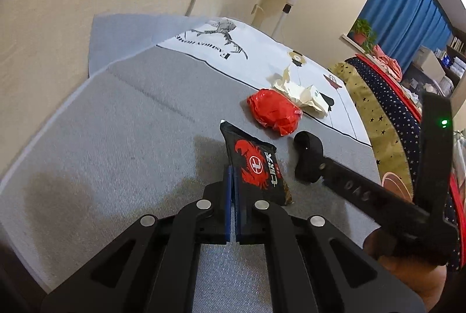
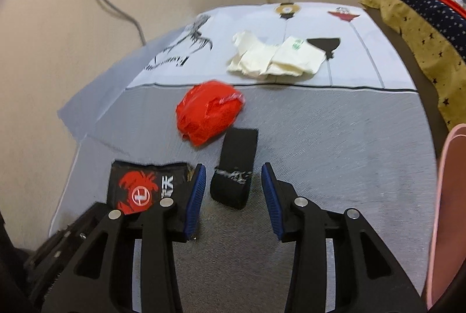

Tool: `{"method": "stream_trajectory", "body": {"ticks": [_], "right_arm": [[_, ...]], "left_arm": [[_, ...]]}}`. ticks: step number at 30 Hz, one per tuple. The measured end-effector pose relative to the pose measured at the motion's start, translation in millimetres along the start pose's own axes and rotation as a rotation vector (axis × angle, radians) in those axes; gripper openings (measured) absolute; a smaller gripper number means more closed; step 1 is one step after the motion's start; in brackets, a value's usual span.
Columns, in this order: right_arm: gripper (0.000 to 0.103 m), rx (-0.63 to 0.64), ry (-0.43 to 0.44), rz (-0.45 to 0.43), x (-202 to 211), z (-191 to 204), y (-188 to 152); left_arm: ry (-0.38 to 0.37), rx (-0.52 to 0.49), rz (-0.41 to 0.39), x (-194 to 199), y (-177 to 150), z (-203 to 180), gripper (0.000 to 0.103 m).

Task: Collect trash
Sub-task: 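Grasp the black crab-print snack packet with the left tool while the right tool grasps the black wristband, then carry the snack packet and wristband over the pink bin and open both tools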

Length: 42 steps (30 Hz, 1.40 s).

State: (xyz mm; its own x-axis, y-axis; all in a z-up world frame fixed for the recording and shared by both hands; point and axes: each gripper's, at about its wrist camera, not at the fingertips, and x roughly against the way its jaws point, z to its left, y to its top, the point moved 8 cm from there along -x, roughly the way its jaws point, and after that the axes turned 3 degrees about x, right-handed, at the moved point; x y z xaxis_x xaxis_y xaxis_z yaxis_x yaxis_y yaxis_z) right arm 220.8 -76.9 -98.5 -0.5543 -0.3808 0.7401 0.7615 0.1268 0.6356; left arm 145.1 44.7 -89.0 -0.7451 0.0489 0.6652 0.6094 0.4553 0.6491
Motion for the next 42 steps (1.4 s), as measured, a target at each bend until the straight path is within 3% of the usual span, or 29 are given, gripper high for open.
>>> {"method": "stream_trajectory", "body": {"ticks": [7, 19, 42], "right_arm": [[0.025, 0.023, -0.014, -0.039, 18, -4, 4], [0.024, -0.022, -0.05, -0.128, 79, -33, 4], [0.025, -0.015, -0.13, -0.281, 183, -47, 3]], "left_arm": [[0.008, -0.051, -0.028, 5, 4, -8, 0.001], [0.025, -0.179, -0.116, 31, 15, -27, 0.0], [-0.031, -0.263, -0.191, 81, 14, -64, 0.0]]}}
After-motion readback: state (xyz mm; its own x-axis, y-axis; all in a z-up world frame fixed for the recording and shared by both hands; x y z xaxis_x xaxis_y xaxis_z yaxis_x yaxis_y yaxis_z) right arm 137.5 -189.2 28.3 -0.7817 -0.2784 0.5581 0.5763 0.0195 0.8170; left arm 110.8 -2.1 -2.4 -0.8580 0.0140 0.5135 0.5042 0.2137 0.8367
